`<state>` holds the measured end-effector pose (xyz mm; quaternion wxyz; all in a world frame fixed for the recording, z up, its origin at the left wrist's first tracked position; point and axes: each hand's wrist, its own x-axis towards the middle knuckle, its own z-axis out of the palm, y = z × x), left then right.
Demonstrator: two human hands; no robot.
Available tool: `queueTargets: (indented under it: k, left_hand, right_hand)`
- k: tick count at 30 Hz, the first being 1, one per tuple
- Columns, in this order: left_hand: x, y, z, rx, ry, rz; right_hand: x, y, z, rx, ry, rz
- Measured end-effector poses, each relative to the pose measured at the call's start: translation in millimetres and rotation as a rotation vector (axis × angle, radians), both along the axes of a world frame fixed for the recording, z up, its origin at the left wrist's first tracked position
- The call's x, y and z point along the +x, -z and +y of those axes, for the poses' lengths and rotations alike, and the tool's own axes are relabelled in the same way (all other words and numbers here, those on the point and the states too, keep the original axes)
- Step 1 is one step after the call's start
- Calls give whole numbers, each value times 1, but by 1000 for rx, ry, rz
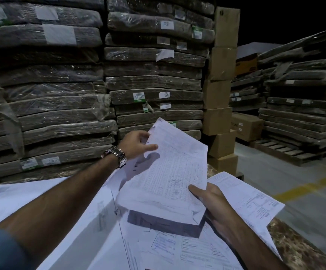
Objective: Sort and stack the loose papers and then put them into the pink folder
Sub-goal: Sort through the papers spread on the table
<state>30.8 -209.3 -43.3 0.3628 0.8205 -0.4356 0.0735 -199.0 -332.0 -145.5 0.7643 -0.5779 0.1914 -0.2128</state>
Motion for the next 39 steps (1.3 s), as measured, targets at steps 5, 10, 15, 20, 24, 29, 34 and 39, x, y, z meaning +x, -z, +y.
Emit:
queueTargets:
  k: [5,10,15,20,24,29,34,39]
  left_hand:
    - [-4,-9,13,-164,-16,-36]
    - [-10,-34,35,-333,52,15]
    - [-21,-59,52,-436,64,24]
    - [-15,-71,71,-445,-56,116]
    - [-17,-54,101,-473,-116,212]
    - [-22,9,147,-424,-70,383]
    - [-41,44,194,-348,-143,509]
    - [-69,66,246,-195,-309,493]
  right_hand:
    - [3,-6,12,5,-69,-40]
    - [14,-27,20,-146,-61,-5]
    - [25,-57,22,-209,25,-55]
    - [39,-65,25,-285,65,-78]
    - [48,-65,38,-331,57,-82]
    - [58,-55,57,-256,-6,-29]
    - [67,-40,79,-390,-133,78]
    - [65,-24,110,-457,-295,166]
